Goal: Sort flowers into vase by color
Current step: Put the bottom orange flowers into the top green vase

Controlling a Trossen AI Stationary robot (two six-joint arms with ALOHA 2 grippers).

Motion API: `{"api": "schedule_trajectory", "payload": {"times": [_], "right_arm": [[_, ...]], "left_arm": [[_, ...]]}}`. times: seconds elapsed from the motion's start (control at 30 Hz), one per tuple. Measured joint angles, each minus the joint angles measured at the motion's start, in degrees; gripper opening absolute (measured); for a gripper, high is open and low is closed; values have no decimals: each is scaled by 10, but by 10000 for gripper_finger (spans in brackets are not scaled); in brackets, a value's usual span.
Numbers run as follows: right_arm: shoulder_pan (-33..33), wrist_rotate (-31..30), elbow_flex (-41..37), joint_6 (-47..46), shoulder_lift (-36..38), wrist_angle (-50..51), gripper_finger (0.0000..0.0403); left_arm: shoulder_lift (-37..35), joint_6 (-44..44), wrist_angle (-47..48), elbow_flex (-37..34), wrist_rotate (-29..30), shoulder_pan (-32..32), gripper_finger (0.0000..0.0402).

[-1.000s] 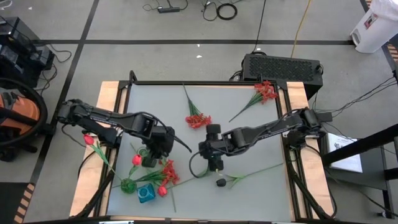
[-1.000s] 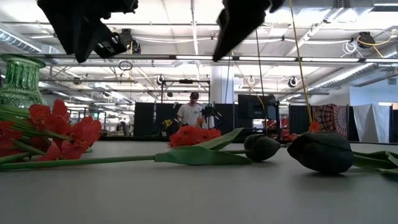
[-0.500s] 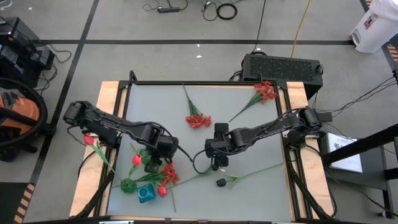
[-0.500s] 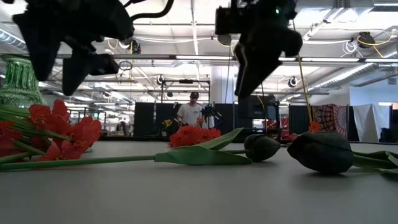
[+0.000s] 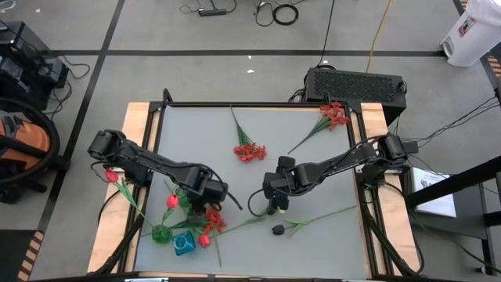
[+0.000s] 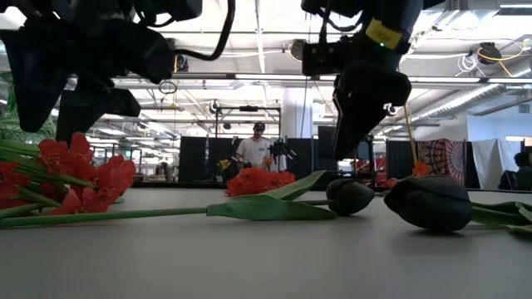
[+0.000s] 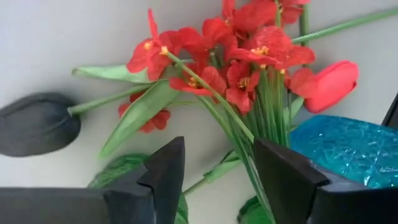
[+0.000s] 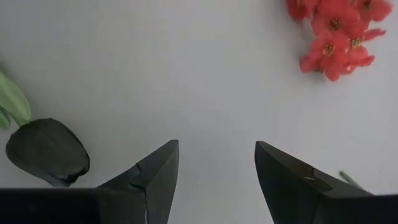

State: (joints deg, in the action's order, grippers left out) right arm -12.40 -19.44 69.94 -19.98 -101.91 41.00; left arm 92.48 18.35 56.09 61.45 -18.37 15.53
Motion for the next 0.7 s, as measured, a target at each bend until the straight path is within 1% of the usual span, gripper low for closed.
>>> {"api": "schedule_trajectory", "payload": {"times": [0.27, 0.43, 0.6, 0.7], "right_arm": [[-1, 0, -1, -10, 0, -2, 203], [-1, 0, -1, -5, 0, -6, 203], [-1, 0, -1, -5, -1, -6, 203], [-1, 0, -1, -4, -1, -6, 203]], "left_arm": [[0, 50, -9, 0, -20, 4, 197], [0, 72, -29, 0, -20, 23, 197], [0, 113, -59, -2, -10, 39, 197], [0, 141, -84, -15, -9, 48, 197]]}}
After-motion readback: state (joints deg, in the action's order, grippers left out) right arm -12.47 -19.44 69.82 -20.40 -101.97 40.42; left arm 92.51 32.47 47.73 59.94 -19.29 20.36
